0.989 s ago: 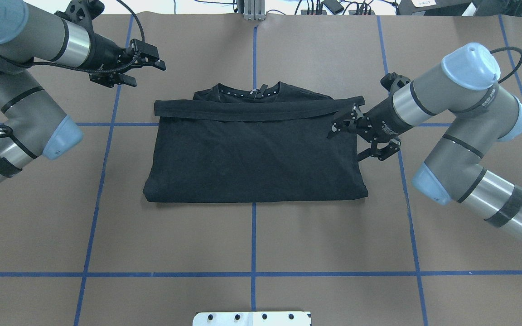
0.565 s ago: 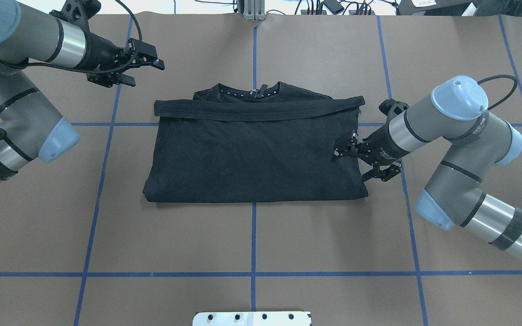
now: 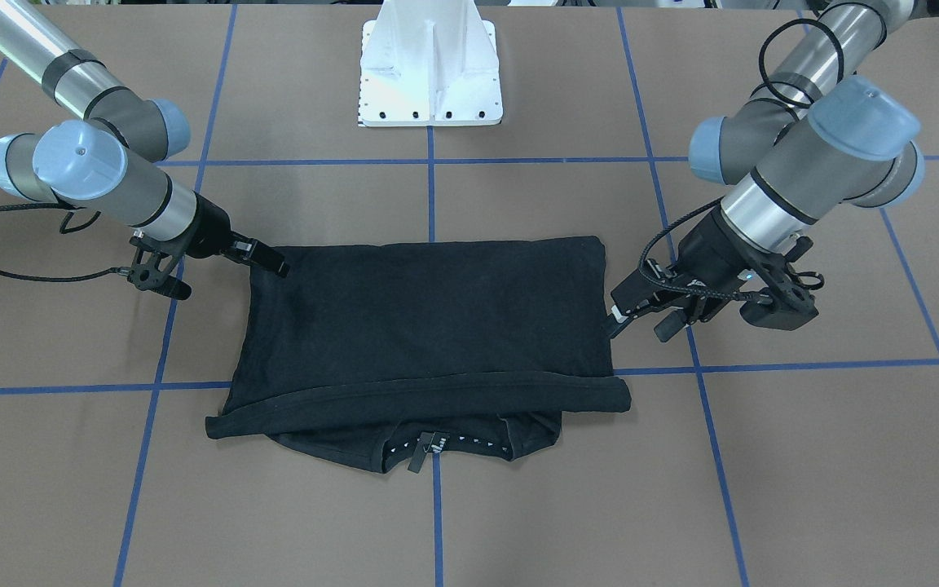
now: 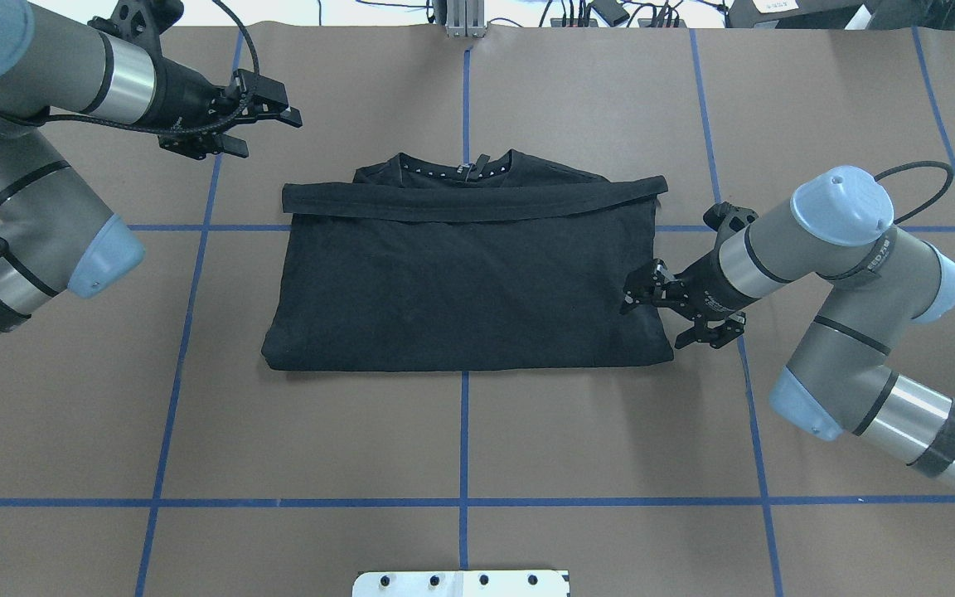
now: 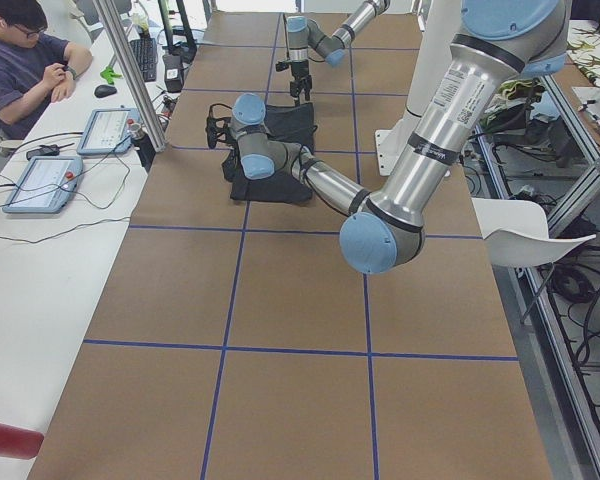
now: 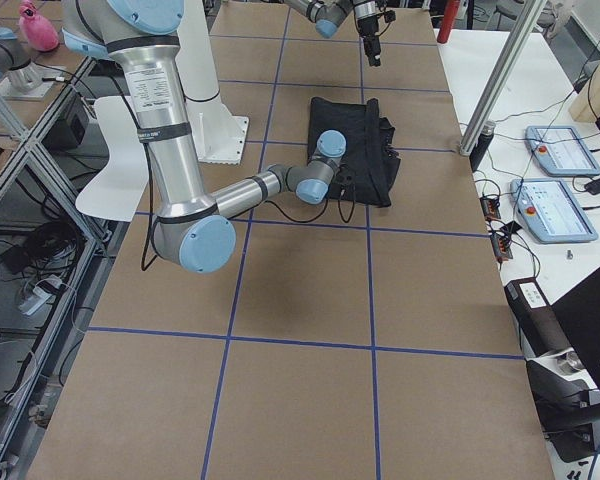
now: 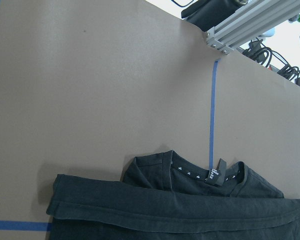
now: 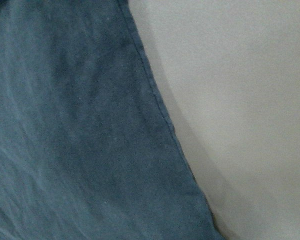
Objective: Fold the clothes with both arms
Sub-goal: 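Raise the left gripper away while the right gripper moves to the folded shirt's side edge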
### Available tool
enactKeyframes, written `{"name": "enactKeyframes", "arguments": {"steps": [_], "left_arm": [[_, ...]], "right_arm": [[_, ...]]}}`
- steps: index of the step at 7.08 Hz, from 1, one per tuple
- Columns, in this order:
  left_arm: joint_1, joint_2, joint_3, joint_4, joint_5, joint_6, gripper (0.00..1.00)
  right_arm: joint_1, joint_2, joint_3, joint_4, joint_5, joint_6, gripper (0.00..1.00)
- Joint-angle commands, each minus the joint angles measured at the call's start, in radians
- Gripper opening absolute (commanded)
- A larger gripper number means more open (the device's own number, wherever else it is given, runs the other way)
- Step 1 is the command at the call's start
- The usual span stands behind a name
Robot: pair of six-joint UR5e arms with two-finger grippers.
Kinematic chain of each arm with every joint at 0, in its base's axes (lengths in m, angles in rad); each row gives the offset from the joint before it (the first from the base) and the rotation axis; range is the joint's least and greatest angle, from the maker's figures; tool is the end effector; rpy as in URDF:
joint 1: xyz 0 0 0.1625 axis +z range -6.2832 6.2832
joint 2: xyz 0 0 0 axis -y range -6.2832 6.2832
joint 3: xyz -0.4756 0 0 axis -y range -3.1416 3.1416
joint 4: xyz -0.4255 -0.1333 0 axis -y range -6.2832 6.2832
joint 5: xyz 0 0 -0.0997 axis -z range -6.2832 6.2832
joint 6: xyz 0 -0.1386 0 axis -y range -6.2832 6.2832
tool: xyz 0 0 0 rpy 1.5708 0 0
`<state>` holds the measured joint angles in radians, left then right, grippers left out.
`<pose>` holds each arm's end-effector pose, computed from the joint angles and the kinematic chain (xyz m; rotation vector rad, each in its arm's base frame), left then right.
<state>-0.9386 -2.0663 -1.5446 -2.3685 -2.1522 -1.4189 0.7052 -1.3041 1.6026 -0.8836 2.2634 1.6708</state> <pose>0.3947 -0.6356 0.3280 0.2089 1.3076 -0.3011 -0.4857 -0.4723 0.4719 -0.3248 -1.0922 0.3760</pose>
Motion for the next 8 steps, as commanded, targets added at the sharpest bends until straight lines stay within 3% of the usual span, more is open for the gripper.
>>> {"name": "enactKeyframes", "arguments": {"steps": [1, 2, 3, 4, 5, 8], "left_arm": [[0.000, 0.000, 0.000, 0.000, 0.002, 0.000, 0.99], [0.000, 0.000, 0.000, 0.000, 0.003, 0.000, 0.99], [0.000, 0.000, 0.000, 0.000, 0.005, 0.000, 0.99], [0.000, 0.000, -0.002, 0.000, 0.005, 0.000, 0.99], [0.000, 0.000, -0.002, 0.000, 0.006, 0.000, 0.99], [0.000, 0.000, 0.000, 0.000, 0.006, 0.000, 0.99]], "right_arm": [[-0.021, -0.006, -0.003, 0.000, -0.028, 0.000, 0.98], [-0.029, -0.006, -0.003, 0.000, -0.031, 0.001, 0.91], [-0.038, -0.010, -0.004, -0.002, -0.048, 0.003, 0.74], [-0.044, -0.010, -0.004, -0.002, -0.054, 0.003, 0.45], [-0.044, -0.010, -0.003, 0.000, -0.053, 0.003, 0.00], [-0.041, -0.024, 0.072, 0.005, 0.017, 0.001, 0.00]]}}
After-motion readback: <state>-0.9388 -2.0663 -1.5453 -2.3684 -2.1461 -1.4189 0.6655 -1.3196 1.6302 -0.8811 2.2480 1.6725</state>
